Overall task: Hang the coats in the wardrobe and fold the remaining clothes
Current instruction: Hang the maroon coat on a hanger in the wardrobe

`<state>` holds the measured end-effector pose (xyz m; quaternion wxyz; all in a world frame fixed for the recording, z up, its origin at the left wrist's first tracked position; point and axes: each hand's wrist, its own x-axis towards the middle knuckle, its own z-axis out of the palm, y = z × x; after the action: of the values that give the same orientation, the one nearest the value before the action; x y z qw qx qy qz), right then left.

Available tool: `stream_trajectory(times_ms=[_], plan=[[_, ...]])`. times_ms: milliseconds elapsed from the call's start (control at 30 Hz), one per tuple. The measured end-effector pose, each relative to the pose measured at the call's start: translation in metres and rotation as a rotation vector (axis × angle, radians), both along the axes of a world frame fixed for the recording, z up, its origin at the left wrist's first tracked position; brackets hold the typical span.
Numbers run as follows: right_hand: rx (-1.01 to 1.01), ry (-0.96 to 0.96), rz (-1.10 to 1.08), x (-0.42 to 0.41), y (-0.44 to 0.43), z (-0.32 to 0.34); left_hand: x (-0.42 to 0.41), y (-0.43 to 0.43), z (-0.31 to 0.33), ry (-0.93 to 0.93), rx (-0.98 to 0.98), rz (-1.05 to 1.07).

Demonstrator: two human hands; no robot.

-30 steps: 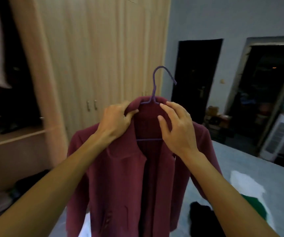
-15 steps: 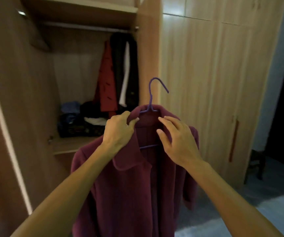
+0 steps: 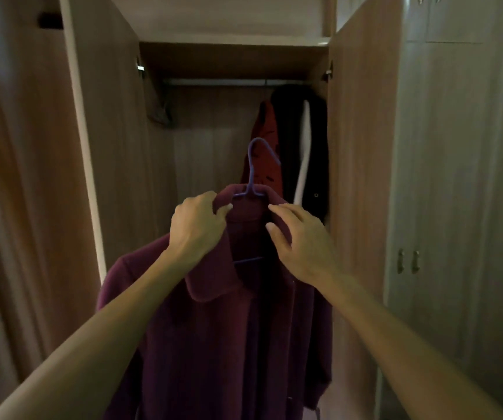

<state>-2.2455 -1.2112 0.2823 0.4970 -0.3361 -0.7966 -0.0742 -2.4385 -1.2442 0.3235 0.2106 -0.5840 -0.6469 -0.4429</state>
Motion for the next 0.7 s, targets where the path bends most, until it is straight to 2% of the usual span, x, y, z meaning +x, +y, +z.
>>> stream_trajectory(times_ms=[267,700], plan=[[0.032,0.061,0.046,-0.065,0.107,0.02,-0.056,0.08,0.03,0.055,0.043,0.132],[0.087,-0.002,0.251,-0.132,0.307,0.078,-0.103,0.248,0.083,0.136,0.114,0.353]])
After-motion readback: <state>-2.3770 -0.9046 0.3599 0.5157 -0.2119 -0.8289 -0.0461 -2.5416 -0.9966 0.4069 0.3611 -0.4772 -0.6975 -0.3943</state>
